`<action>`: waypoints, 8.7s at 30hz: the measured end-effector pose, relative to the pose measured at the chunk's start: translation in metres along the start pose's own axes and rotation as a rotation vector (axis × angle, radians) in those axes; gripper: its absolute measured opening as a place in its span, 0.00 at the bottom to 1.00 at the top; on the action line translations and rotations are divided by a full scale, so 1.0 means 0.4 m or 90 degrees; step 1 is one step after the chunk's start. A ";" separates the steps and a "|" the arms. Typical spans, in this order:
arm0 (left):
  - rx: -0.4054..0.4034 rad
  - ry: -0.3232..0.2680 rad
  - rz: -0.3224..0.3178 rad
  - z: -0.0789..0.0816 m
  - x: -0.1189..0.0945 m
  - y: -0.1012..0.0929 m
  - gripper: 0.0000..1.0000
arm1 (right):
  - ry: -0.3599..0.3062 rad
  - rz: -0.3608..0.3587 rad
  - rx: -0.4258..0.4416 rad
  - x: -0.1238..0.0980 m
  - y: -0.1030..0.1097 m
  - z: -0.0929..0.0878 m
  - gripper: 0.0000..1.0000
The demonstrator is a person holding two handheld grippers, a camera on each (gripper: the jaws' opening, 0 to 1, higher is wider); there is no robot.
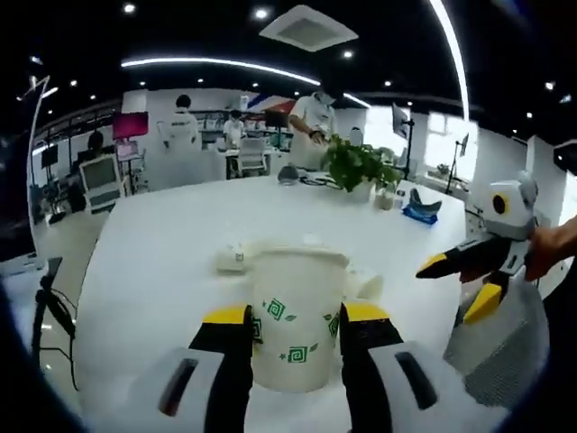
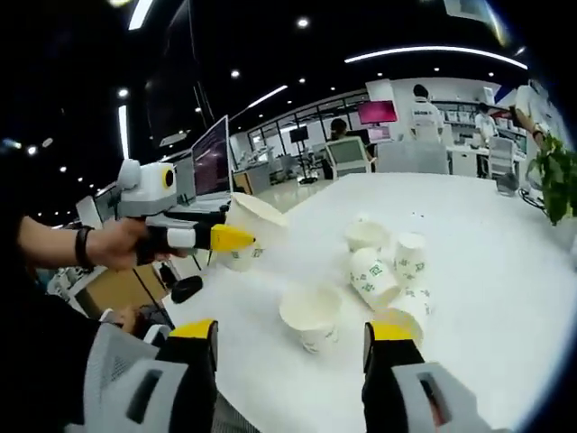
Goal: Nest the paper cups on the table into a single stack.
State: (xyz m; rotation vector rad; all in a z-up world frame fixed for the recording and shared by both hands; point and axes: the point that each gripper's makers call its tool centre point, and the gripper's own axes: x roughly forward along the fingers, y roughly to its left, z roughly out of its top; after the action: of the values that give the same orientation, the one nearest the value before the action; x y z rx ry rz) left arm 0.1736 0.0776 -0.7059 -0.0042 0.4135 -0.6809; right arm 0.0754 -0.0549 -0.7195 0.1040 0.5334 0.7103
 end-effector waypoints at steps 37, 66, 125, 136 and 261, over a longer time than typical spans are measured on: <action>0.001 0.030 0.001 -0.122 0.121 -0.008 0.36 | -0.002 0.056 -0.005 0.130 0.008 0.117 0.53; 0.030 0.060 -0.009 -0.184 0.127 -0.005 0.36 | 0.084 0.149 0.010 0.378 0.090 0.110 0.00; 0.036 0.006 -0.108 -0.070 0.141 -0.216 0.34 | 0.075 -0.042 -0.052 0.004 -0.075 -0.039 0.74; 0.037 0.030 -0.109 -0.099 0.133 -0.218 0.38 | 0.079 -0.044 -0.043 -0.001 -0.081 -0.054 0.74; -0.153 0.116 0.169 -0.267 -0.074 0.048 0.60 | 0.053 -0.160 -0.143 -0.008 -0.253 0.082 0.00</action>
State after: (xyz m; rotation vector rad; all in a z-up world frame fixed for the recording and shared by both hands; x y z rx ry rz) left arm 0.1246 0.1246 -0.7957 -0.1129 0.6570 -0.3683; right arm 0.1499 -0.1309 -0.7170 -0.2002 0.5323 0.5263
